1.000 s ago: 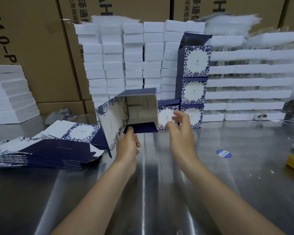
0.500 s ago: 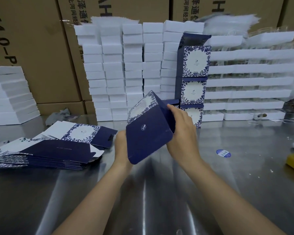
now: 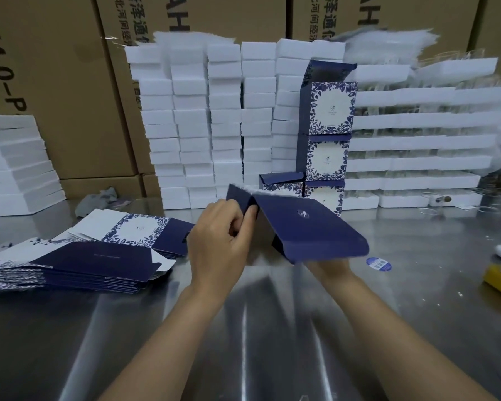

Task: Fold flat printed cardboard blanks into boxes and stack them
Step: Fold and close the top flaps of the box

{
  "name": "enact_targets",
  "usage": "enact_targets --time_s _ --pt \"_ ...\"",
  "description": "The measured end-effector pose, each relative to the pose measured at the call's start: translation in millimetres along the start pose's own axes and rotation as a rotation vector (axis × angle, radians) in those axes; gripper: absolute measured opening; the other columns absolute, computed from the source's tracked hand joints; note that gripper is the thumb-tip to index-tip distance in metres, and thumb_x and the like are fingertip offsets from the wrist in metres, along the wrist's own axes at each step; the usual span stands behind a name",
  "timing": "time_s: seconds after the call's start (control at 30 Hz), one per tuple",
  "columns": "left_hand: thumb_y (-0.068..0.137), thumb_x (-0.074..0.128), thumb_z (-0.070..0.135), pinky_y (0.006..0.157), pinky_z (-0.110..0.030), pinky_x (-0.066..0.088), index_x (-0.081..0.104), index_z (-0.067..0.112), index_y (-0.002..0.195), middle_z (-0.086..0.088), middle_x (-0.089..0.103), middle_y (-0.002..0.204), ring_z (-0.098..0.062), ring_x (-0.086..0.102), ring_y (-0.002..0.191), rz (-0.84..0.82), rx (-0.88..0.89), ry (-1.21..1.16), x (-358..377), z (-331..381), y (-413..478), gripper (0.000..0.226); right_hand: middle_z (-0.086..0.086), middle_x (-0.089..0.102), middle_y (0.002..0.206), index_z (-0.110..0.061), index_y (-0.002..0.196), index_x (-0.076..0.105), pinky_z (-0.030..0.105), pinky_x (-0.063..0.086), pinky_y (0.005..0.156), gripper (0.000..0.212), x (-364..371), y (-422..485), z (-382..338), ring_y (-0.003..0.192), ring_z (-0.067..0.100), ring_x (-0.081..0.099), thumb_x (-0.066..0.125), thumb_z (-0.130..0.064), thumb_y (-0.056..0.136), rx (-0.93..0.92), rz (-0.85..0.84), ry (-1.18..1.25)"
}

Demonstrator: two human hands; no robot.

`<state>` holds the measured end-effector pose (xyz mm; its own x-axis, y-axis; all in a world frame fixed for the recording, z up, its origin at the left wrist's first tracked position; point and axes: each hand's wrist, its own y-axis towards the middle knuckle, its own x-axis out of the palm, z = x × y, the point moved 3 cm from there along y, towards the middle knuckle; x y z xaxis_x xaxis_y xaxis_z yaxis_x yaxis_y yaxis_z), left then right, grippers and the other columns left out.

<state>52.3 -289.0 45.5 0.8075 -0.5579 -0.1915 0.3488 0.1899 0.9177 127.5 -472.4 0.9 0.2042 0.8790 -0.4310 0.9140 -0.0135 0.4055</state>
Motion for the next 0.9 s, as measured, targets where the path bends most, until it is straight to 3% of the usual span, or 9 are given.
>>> enact_targets --time_s 0.1,0.2,0.3,0.37,0.5,0.6,0.7,0.83,0.9 --pt "0.096 0.075 0.021 0.069 -0.029 0.037 0.055 0.017 0.085 0.007 0.051 0.084 -0.02 0.047 0.08 0.046 0.014 0.006 0 -3 0 0.024 -0.001 0.059 0.065 -0.015 0.067 0.048 0.037 0.038 0.061 0.029 -4 7 -23 0.067 0.022 0.055 0.048 -0.028 0.093 0.054 0.137 0.234" --pt "0.091 0.081 0.022 0.087 -0.027 0.043 0.062 0.018 0.119 0.004 0.059 0.112 -0.021 0.052 0.103 0.017 0.027 0.02 3 -6 -1 0.034 -0.001 0.05 0.058 -0.022 0.057 0.044 0.034 0.032 0.063 0.025 -6 0 -31 0.06 0.019 0.037 0.051 -0.028 0.08 0.096 0.117 0.446" --pt "0.089 0.084 0.031 0.097 -0.031 0.048 0.046 0.035 0.145 0.013 0.051 0.136 -0.014 0.05 0.126 0.008 -0.157 -0.15 8 -4 -4 0.067 -0.011 0.062 0.056 -0.021 0.073 0.057 0.024 0.044 0.052 0.03 -3 -2 -29 0.05 0.007 0.051 0.051 -0.019 0.102 0.168 0.095 0.616" --pt "0.088 0.085 0.038 0.091 -0.024 0.052 0.036 0.048 0.148 0.017 0.048 0.137 -0.007 0.052 0.125 -0.021 -0.391 -0.335 13 -2 -7 0.078 -0.007 0.07 0.066 -0.018 0.091 0.066 0.018 0.044 0.044 0.032 0 -2 -41 0.054 0.006 0.064 0.047 -0.036 0.109 0.213 0.06 0.729" --pt "0.091 0.076 0.056 0.075 -0.031 0.053 0.066 0.035 0.107 0.008 0.072 0.104 -0.009 0.071 0.088 -0.311 -0.886 -0.542 29 -6 -14 0.028 0.002 0.068 0.071 -0.011 0.096 0.065 0.019 0.039 0.039 0.036 9 -4 -49 0.052 0.011 0.067 0.052 -0.042 0.109 0.292 0.072 0.865" --pt "0.098 0.067 0.048 0.071 -0.033 0.045 0.069 0.025 0.066 0.004 0.063 0.067 -0.012 0.065 0.068 -0.445 -0.988 -0.63 34 -3 -19 0.04 0.006 0.066 0.074 -0.01 0.095 0.063 0.018 0.04 0.039 0.03 9 -6 -46 0.046 0.009 0.062 0.045 -0.027 0.112 0.291 0.065 0.873" --pt "0.101 0.061 0.034 0.07 -0.034 0.042 0.065 0.027 0.058 0.003 0.056 0.063 -0.012 0.059 0.062 -0.401 -0.989 -0.743 33 3 -18 0.044 0.007 0.062 0.064 -0.006 0.095 0.061 0.018 0.039 0.038 0.027 10 -5 -44 0.041 0.012 0.058 0.041 -0.016 0.11 0.321 0.02 0.942" --pt "0.1 0.059 0.027 0.066 -0.032 0.037 0.06 0.027 0.058 0.004 0.053 0.064 -0.01 0.052 0.058 -0.312 -1.022 -0.796 31 6 -18 0.042 -0.004 0.06 0.057 -0.015 0.079 0.061 0.019 0.039 0.043 0.041 14 -7 -49 0.046 0.008 0.055 0.053 -0.045 0.106 0.284 -0.012 0.727" --pt "0.1 0.058 0.025 0.064 -0.031 0.037 0.057 0.025 0.059 0.003 0.053 0.063 -0.011 0.051 0.057 -0.281 -1.032 -0.809 30 8 -19 0.041 -0.003 0.058 0.057 -0.019 0.07 0.058 0.018 0.037 0.043 0.042 19 -12 -55 0.046 0.009 0.052 0.059 -0.046 0.102 0.283 -0.093 0.752"
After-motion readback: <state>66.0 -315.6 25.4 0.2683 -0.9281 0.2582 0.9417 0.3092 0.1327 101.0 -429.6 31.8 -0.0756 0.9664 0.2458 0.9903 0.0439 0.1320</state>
